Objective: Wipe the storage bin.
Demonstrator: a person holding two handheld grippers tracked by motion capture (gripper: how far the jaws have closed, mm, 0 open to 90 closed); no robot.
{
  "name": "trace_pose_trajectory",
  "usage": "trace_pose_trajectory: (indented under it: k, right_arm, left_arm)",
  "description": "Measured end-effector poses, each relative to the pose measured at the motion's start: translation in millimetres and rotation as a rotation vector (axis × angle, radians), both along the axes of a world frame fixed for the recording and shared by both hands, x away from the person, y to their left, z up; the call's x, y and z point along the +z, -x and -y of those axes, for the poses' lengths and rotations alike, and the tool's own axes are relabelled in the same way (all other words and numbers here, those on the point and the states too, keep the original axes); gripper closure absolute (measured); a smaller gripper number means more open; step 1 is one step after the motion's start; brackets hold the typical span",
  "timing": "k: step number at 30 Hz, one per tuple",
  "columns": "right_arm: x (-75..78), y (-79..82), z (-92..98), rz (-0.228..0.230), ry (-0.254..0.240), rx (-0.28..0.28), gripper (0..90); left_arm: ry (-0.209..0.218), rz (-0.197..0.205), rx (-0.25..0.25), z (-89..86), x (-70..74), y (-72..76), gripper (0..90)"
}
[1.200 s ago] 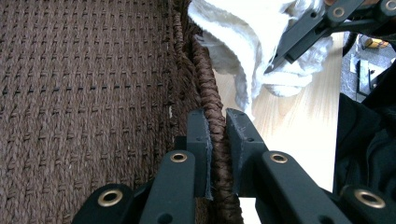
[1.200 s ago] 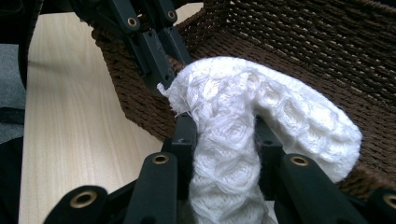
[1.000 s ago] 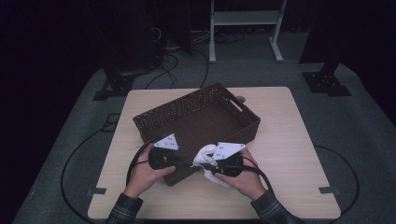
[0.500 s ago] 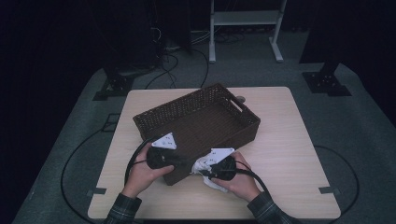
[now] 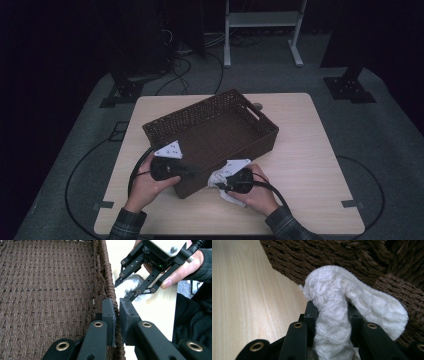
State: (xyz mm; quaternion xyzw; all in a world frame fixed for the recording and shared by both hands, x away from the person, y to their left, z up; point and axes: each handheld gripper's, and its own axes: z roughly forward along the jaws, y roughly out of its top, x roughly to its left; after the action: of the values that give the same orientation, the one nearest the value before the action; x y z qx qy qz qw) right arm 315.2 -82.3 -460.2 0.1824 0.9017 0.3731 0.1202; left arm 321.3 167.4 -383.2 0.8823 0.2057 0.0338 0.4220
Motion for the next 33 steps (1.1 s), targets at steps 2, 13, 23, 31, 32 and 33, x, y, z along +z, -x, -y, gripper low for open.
trace_pose_trajectory:
  k: [2,13,23,31,32,33]
  right_arm:
    - [-0.5,-0.5,1.0,-0.001,0.001,-0.003,68.4]
    - [-11.3,-4.8,10.1,-0.048,0.013,-0.046,68.4]
    - [11.4,5.4,12.0,-0.001,-0.044,-0.031,68.4]
    - [40.2,18.5,11.8,0.060,-0.119,0.014,68.4]
    - [45.7,22.6,9.9,0.074,-0.125,0.029,68.4]
    - [47.3,24.2,9.0,0.077,-0.130,0.034,68.4]
  left_arm:
    - [-0.001,0.001,0.003,2.5,-0.8,-0.2,82.7]
    - [0.030,-0.005,0.004,25.9,-4.3,0.0,82.3]
    - [0.043,-0.009,0.002,27.9,-6.0,-1.1,81.8]
    - [0.048,-0.013,0.006,28.0,-6.2,-0.9,81.7]
    - [0.048,-0.014,0.006,28.0,-6.2,-0.9,81.7]
    - [0.048,-0.014,0.007,28.0,-6.2,-0.9,81.7]
